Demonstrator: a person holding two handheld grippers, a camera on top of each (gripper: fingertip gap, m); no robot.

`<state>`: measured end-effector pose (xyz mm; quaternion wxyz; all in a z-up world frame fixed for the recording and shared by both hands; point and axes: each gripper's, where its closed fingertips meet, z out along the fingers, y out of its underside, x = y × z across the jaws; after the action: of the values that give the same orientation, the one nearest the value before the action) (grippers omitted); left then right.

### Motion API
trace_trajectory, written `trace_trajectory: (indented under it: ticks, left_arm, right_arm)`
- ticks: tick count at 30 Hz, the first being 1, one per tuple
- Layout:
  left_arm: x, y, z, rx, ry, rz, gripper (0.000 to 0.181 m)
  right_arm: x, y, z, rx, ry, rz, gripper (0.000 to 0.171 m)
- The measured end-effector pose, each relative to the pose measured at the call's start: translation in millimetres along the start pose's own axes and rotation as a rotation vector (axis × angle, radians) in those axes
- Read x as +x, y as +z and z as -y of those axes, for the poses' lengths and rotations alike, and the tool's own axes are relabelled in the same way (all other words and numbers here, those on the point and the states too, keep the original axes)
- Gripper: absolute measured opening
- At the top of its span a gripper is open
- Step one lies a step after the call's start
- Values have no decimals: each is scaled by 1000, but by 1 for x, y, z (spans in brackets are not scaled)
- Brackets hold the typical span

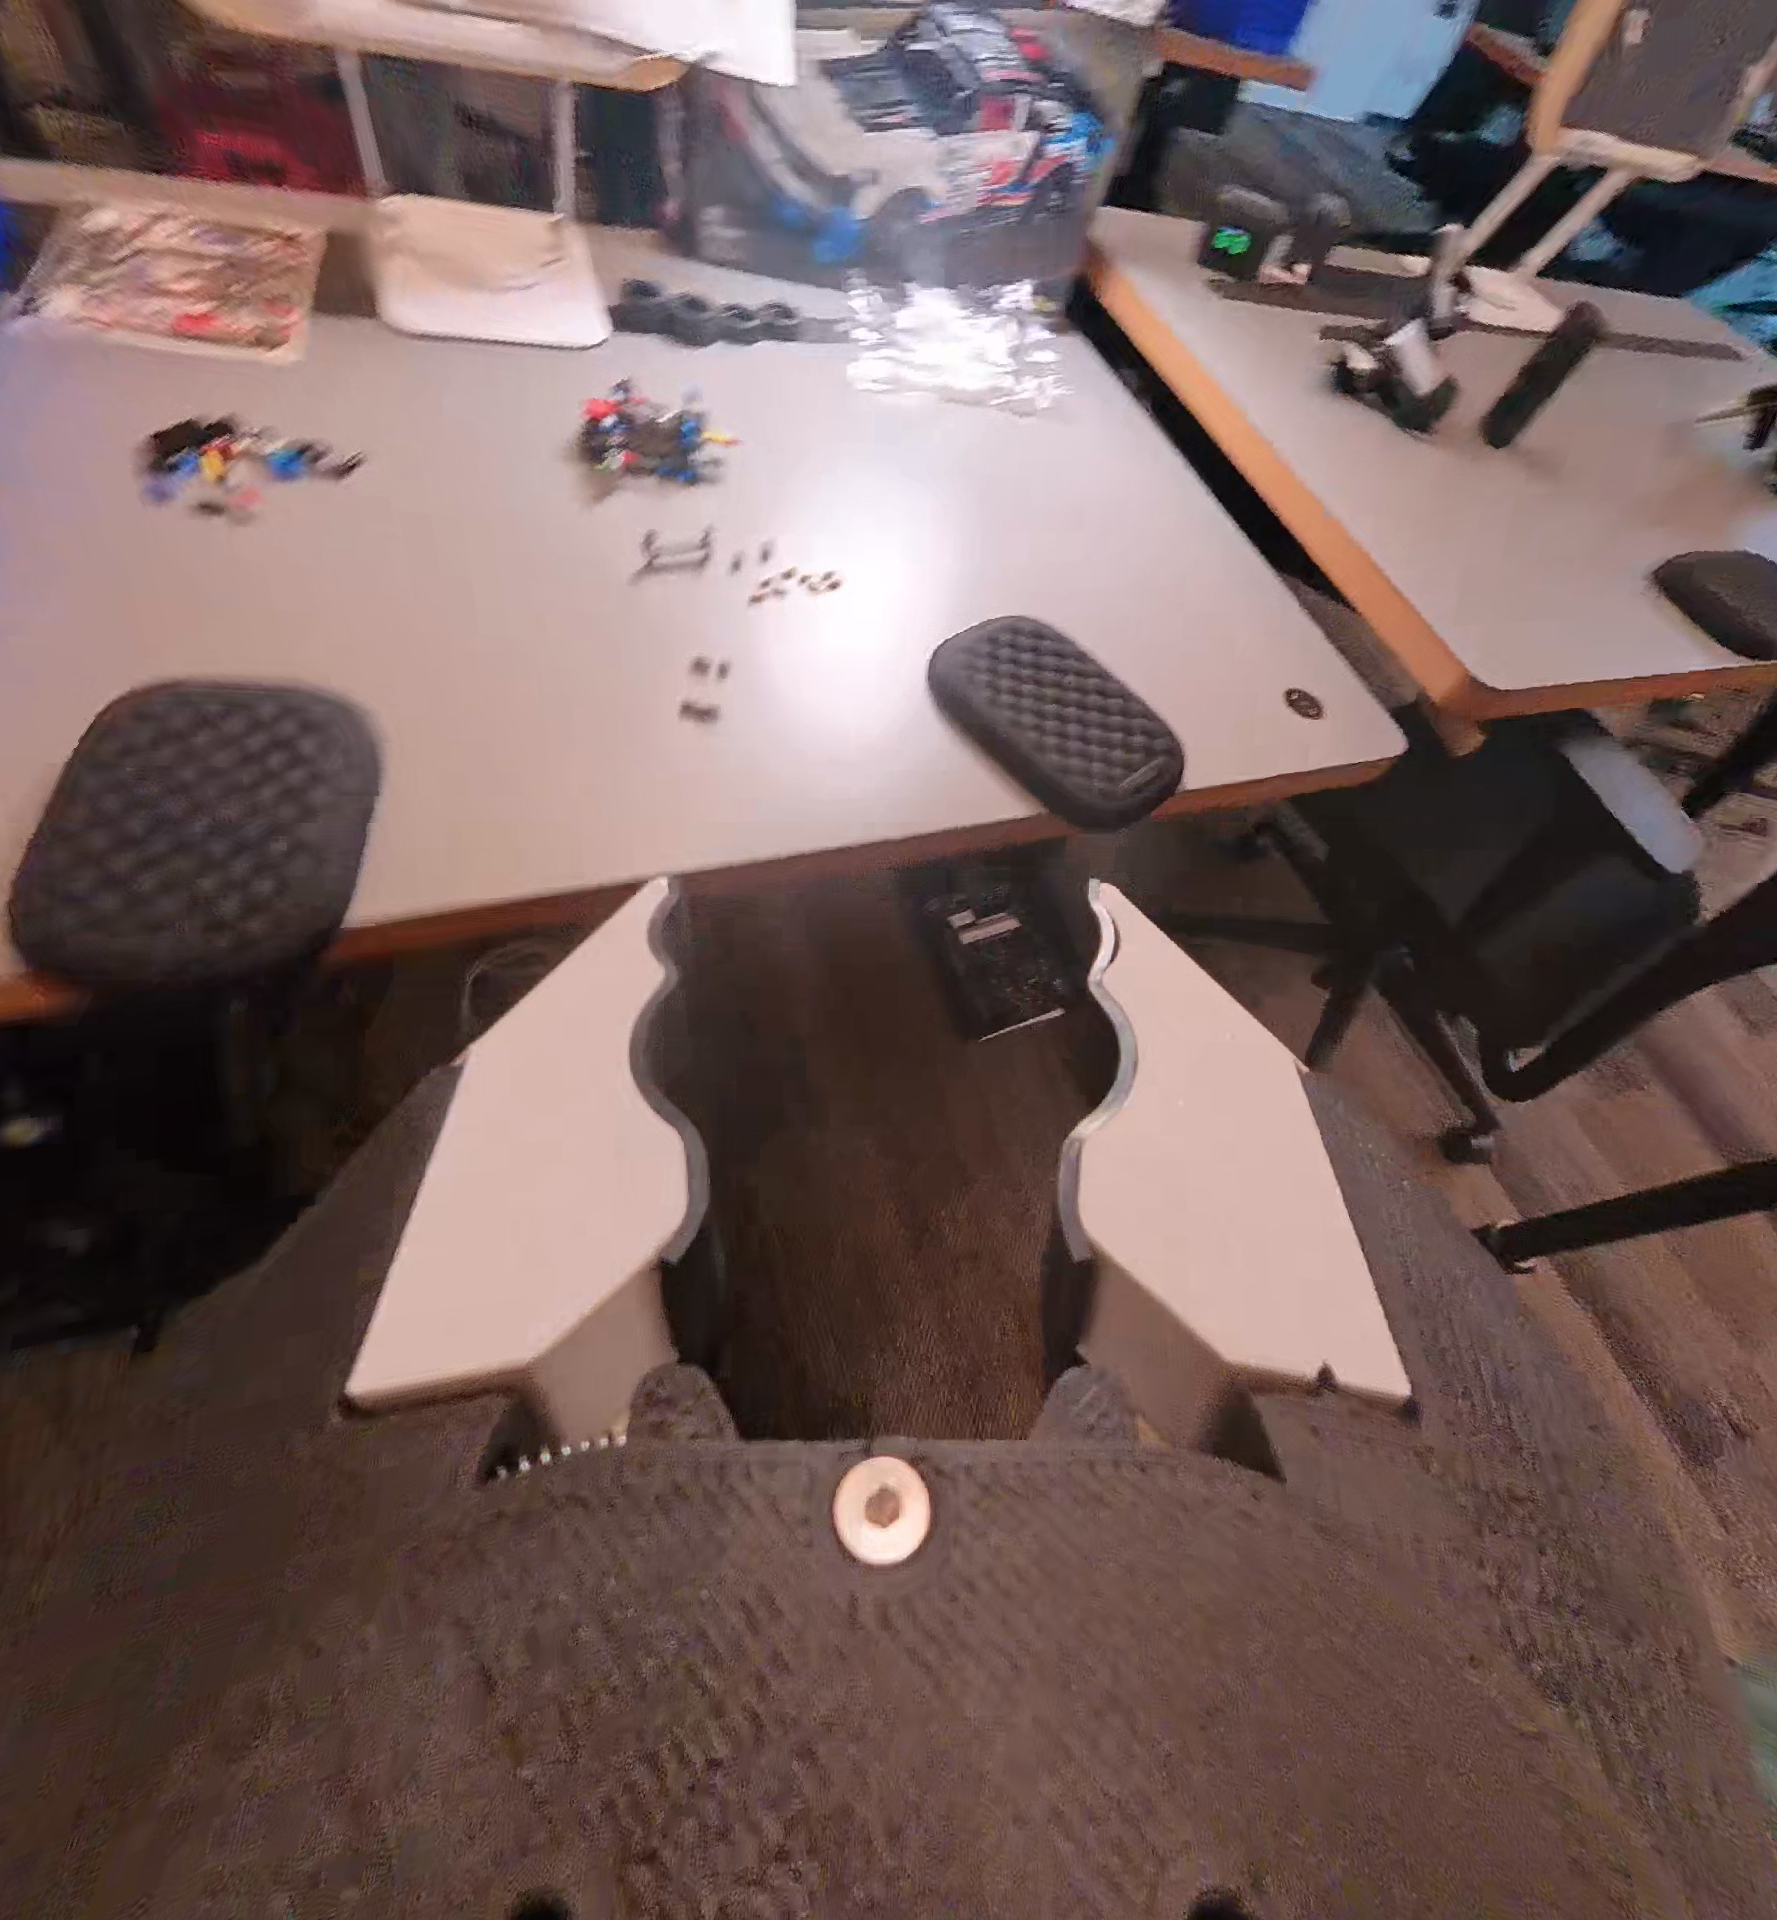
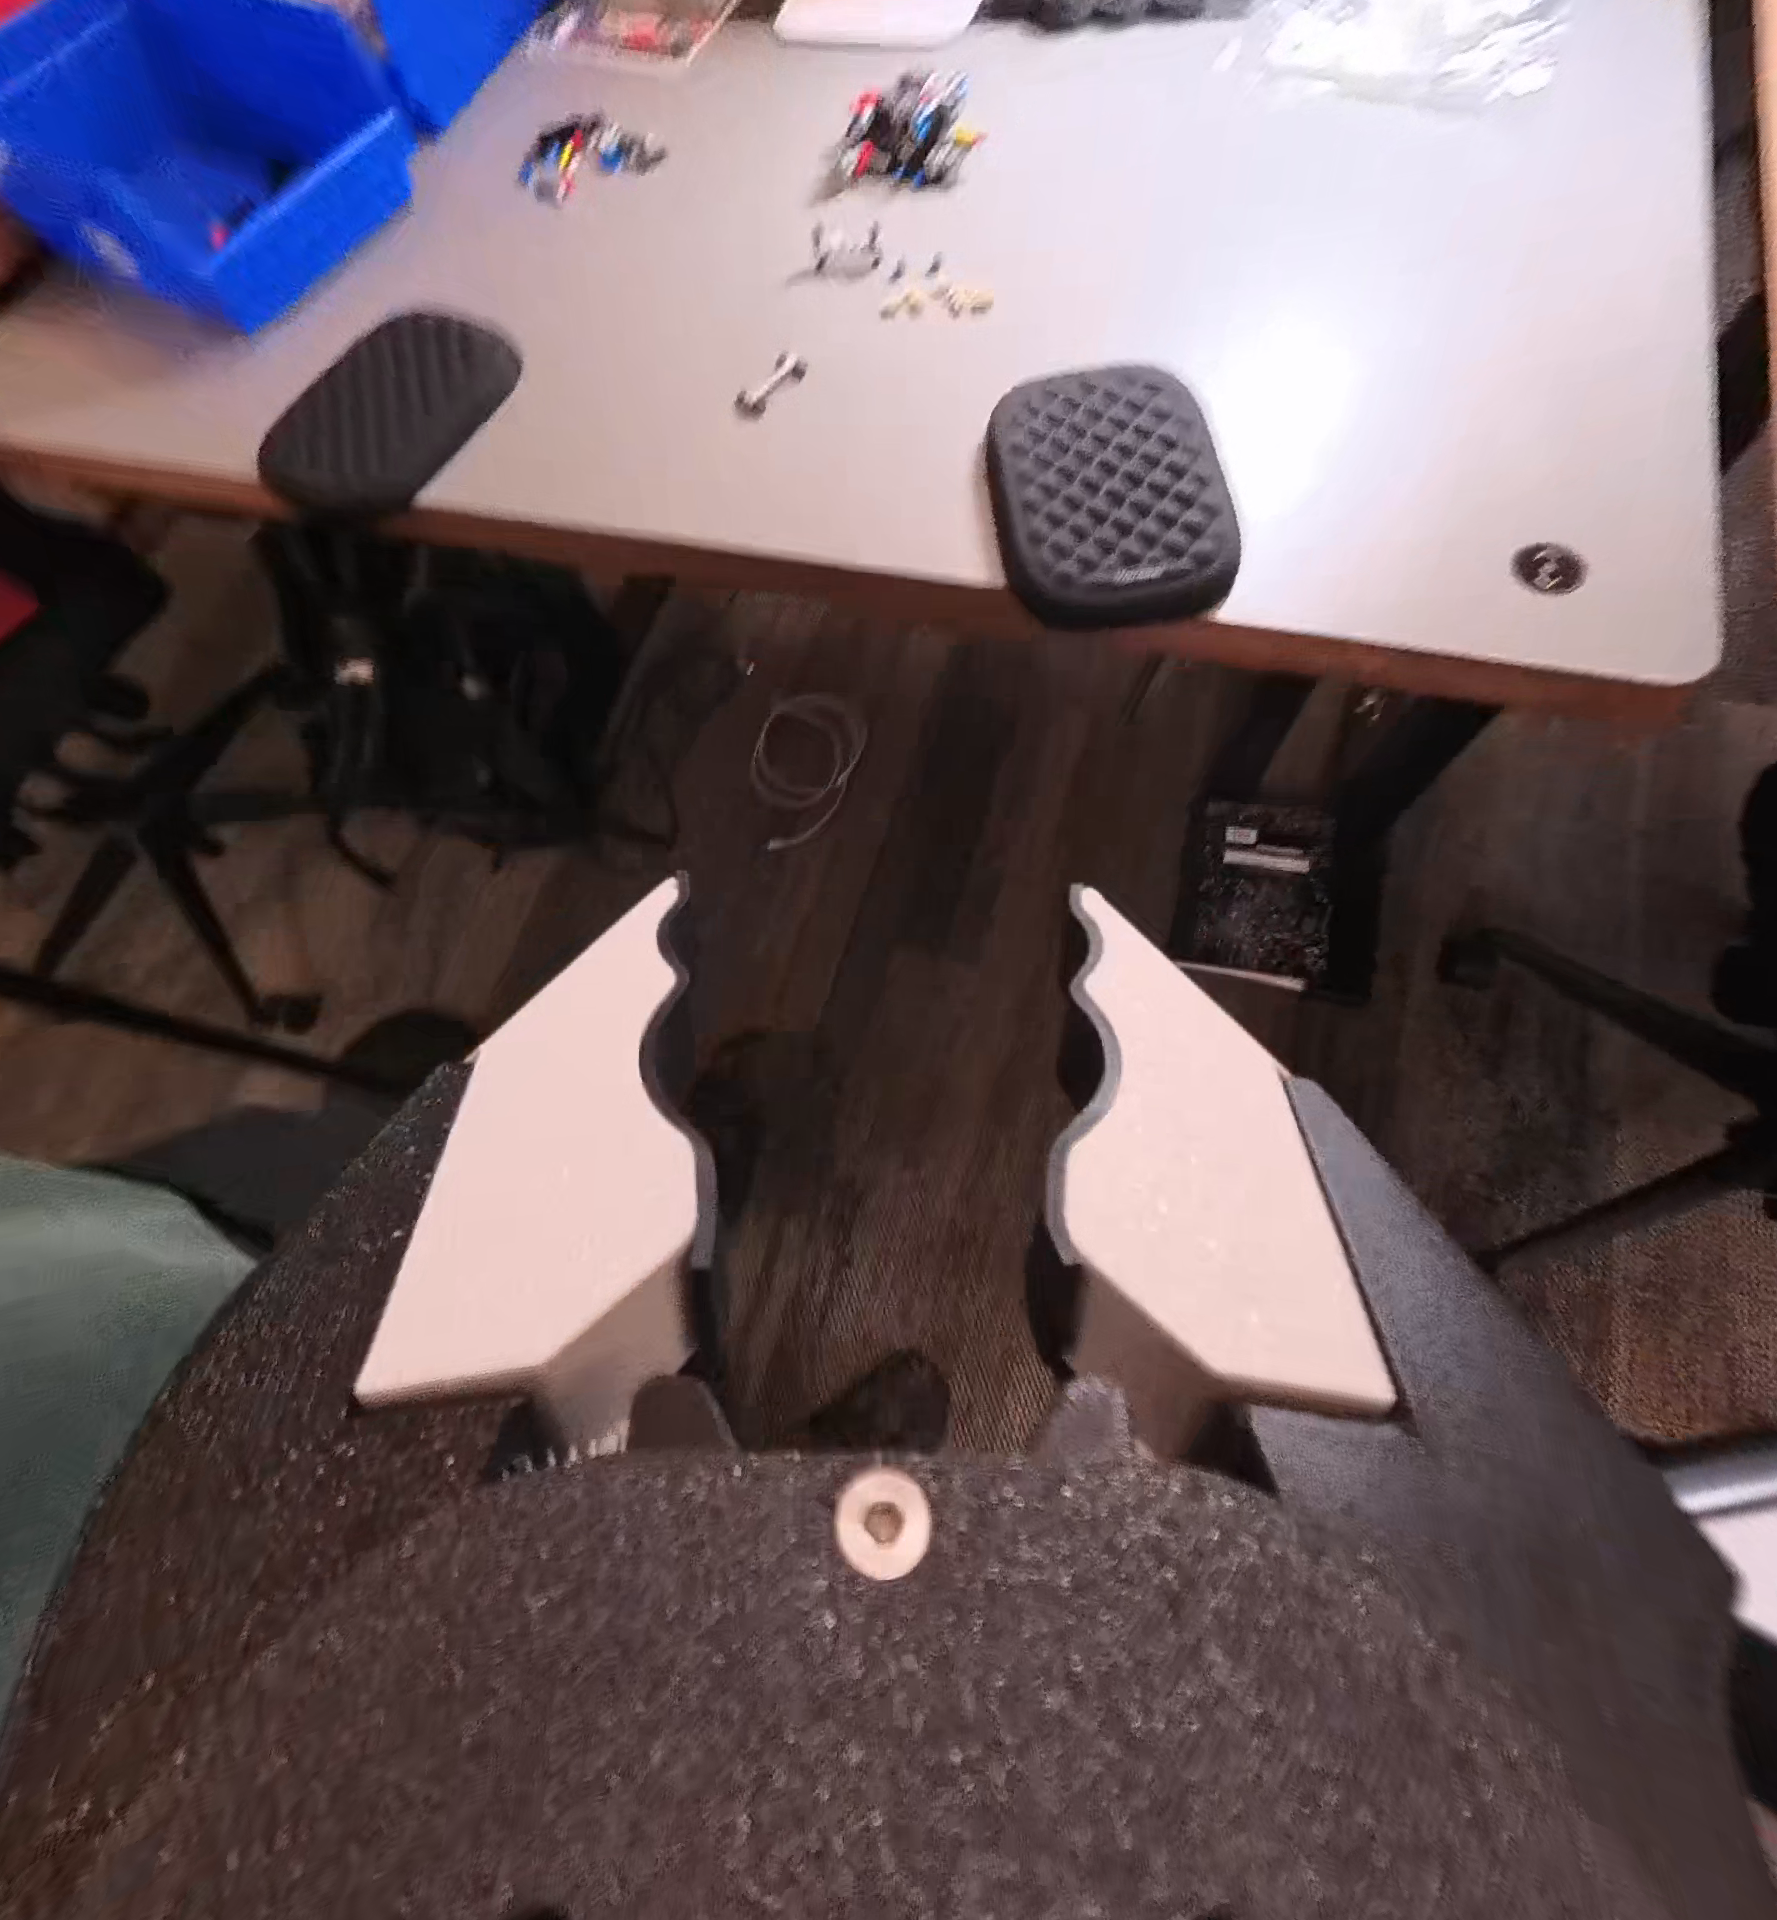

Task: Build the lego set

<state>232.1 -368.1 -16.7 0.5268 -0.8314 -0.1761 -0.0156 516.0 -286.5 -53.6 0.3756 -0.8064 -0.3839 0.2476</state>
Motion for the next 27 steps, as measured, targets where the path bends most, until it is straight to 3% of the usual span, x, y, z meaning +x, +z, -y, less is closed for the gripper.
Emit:
trace_trajectory:
  ticks: [7, 12, 16, 21, 27]
  left_arm:
    - [-59, -132, -31, 51, -81, 300, 73]
    - [-86, -184, -66, 11, -142, 411, 74]
    - [-101, -197, -82, -17, -127, 423, 75]
    - [-138, -193, -92, 7, -147, 395, 76]
    - [-193, -165, -73, 61, -161, 278, 76]
  right_arm:
    - [-21, -3, -11, -29, -64, 129, 68]
    - [-30, 10, -13, -46, -67, 155, 67]
    - [-41, 23, -21, -74, -76, 134, 69]
    - [-77, 32, -3, -57, -112, 103, 72]
    - [-115, 36, 28, -49, -163, -7, 71]
